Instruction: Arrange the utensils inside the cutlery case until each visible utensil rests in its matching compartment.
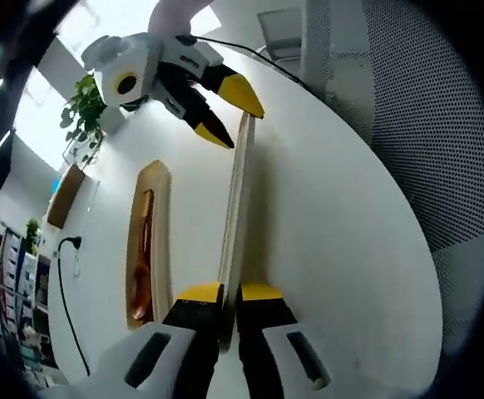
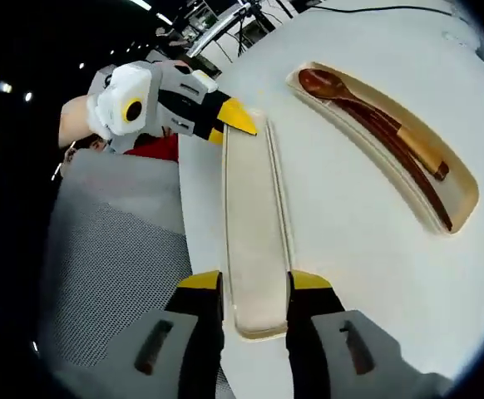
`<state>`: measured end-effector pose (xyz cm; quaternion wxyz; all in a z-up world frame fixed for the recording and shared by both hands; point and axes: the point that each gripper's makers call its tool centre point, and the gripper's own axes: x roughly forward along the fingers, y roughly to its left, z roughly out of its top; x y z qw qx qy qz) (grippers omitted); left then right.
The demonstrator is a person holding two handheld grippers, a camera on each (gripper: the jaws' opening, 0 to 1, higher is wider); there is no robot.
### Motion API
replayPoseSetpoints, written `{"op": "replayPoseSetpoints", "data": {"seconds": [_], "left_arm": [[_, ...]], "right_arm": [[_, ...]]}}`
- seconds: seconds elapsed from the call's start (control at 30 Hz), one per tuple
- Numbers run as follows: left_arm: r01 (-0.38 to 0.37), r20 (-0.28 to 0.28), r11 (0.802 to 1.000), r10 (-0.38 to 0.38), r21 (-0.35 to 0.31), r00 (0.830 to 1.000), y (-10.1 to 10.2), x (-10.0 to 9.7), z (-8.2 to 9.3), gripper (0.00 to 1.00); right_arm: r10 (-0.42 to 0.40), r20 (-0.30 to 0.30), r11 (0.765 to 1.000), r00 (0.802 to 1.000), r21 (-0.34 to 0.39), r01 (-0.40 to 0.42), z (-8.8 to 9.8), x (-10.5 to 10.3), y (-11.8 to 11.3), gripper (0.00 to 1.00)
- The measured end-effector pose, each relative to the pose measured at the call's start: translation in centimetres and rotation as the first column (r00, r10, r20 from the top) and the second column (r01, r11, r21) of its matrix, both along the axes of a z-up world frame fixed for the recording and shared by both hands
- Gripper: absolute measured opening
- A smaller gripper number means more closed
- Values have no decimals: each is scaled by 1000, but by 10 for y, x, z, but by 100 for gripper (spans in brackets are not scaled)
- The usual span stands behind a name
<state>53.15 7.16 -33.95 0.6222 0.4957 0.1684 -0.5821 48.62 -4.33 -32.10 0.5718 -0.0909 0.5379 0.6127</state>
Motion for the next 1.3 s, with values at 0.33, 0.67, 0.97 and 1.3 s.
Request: {"op": "replayPoseSetpoints", "data": {"seconds": [0.33,0.67,0.97,1.3], "left_arm": [[-149,-137,987,138,-66,981,2,-1,8,5],[-276,-317,951,222,-139,922,-14,-12,16,5],[-393,-557,903,240,-172,795,-26,-27,23,4],[-295,-457,942,196,-157,868,-22,-33,11,6]], "right_arm": [[164,287,984,944,-119,-134,5,16,13,16],[316,423,940,850,-261,-219,-8,32,0,15],[370,422,912,828,-332,-239,-21,36,-15,11],[433,314,891,845,-291,-349,-18,15,-23,1]]}}
